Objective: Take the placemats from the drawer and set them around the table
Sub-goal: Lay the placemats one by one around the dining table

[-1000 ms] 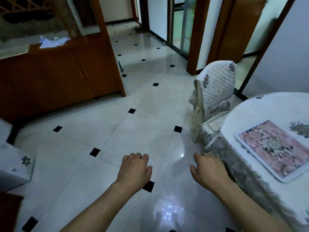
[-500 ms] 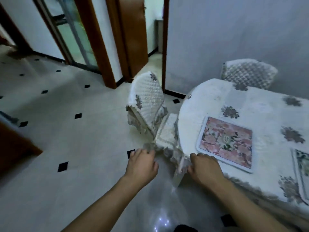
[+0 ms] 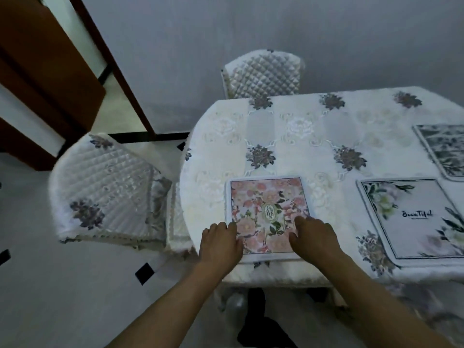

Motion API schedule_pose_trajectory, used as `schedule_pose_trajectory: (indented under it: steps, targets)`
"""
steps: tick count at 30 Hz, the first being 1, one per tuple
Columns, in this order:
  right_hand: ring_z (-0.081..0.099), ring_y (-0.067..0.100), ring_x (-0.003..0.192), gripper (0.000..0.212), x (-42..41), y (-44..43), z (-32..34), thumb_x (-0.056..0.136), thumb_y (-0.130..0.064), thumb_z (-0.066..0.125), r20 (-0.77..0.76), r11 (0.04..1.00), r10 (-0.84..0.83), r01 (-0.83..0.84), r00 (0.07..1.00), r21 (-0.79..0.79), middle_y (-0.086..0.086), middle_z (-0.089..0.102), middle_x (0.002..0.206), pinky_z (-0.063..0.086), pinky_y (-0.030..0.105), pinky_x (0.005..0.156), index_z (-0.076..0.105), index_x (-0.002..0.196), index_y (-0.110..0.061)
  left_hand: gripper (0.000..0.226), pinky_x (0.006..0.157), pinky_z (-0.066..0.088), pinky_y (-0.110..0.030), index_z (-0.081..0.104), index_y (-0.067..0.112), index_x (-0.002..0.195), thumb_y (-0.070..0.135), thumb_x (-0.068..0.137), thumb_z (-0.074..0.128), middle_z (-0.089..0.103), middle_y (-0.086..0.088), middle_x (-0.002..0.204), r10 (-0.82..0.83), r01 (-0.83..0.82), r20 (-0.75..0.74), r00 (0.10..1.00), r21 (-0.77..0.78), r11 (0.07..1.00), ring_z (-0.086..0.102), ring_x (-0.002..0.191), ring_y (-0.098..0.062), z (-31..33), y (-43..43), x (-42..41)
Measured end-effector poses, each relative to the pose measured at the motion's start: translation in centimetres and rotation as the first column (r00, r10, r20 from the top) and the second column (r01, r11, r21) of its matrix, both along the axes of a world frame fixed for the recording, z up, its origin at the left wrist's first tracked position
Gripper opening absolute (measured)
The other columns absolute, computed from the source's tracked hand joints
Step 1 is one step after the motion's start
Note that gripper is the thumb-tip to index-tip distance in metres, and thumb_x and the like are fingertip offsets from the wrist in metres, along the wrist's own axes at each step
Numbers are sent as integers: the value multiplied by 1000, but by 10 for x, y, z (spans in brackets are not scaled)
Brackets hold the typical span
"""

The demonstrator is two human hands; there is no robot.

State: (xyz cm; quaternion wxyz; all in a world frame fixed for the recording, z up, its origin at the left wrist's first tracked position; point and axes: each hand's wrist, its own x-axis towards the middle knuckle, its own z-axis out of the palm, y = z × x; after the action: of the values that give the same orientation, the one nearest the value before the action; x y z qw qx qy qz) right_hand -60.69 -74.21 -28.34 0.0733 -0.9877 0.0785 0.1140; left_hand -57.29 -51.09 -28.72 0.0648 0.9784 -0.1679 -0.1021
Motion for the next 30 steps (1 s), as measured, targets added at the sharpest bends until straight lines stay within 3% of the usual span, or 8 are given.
schedule_pose_trajectory:
  steps: [5, 8, 11, 14, 18, 23, 30]
  targets:
    - [57, 33, 99, 44, 40, -31, -51, 84, -39, 58, -124, 973, -216, 224, 969, 56, 14, 57, 109, 46, 38, 77, 48, 117, -11, 34, 75, 45, -38, 51, 13, 112, 34, 86, 51, 56, -11, 103, 141, -148, -173, 975, -30, 988, 55, 95, -31, -47, -20, 46]
    - [50, 39, 108, 57, 47, -34, -74, 81, -32, 60, -208, 902, -381, 411, 901, 131, 19, 49, 120, 47, 43, 83, 38, 129, -8, 47, 80, 44, -40, 45, 7, 117, 39, 85, 58, 50, -15, 112, 372, -419, -347, 861, -70, 905, 51, 105, -36, -68, -21, 57]
    - [51, 42, 103, 49, 51, -33, -88, 82, -24, 57, -182, 823, -519, 546, 835, 160, 23, 47, 115, 47, 45, 78, 39, 123, -4, 52, 86, 45, -42, 46, 1, 118, 37, 84, 62, 50, -20, 117, 486, -579, -451, 749, -87, 811, 49, 109, -39, -84, -23, 66]
    - [54, 43, 95, 33, 51, -33, -92, 83, -21, 53, -131, 764, -615, 628, 778, 145, 25, 52, 106, 47, 44, 74, 46, 109, -2, 37, 80, 51, -43, 47, 6, 107, 30, 83, 62, 52, -19, 110, 486, -650, -535, 691, -166, 741, 55, 98, -36, -88, -28, 71]
    - [57, 41, 84, 26, 50, -39, -93, 80, -17, 60, -62, 779, -604, 605, 795, 168, 23, 55, 95, 45, 41, 66, 49, 97, 0, 28, 68, 56, -44, 45, 13, 94, 31, 81, 61, 54, -11, 95, 452, -623, -512, 730, -226, 749, 59, 82, -30, -88, -27, 74]
    - [57, 32, 65, 13, 56, -45, -96, 90, -15, 50, -59, 598, -735, 686, 676, 414, 18, 60, 76, 49, 39, 60, 48, 84, -4, 16, 50, 38, -28, 44, 15, 82, 20, 90, 56, 54, -3, 78, 386, -580, -505, 772, -311, 753, 52, 66, -14, -77, -21, 78]
    - [52, 26, 56, 23, 64, -7, -73, 90, -17, 50, 1, 582, -734, 628, 679, 517, 7, 52, 61, 38, 34, 51, 42, 70, -13, 20, 50, 30, -22, 42, 22, 78, 17, 95, 49, 50, 3, 72, 256, -434, -405, 878, -445, 784, 47, 62, -7, -56, 22, 97]
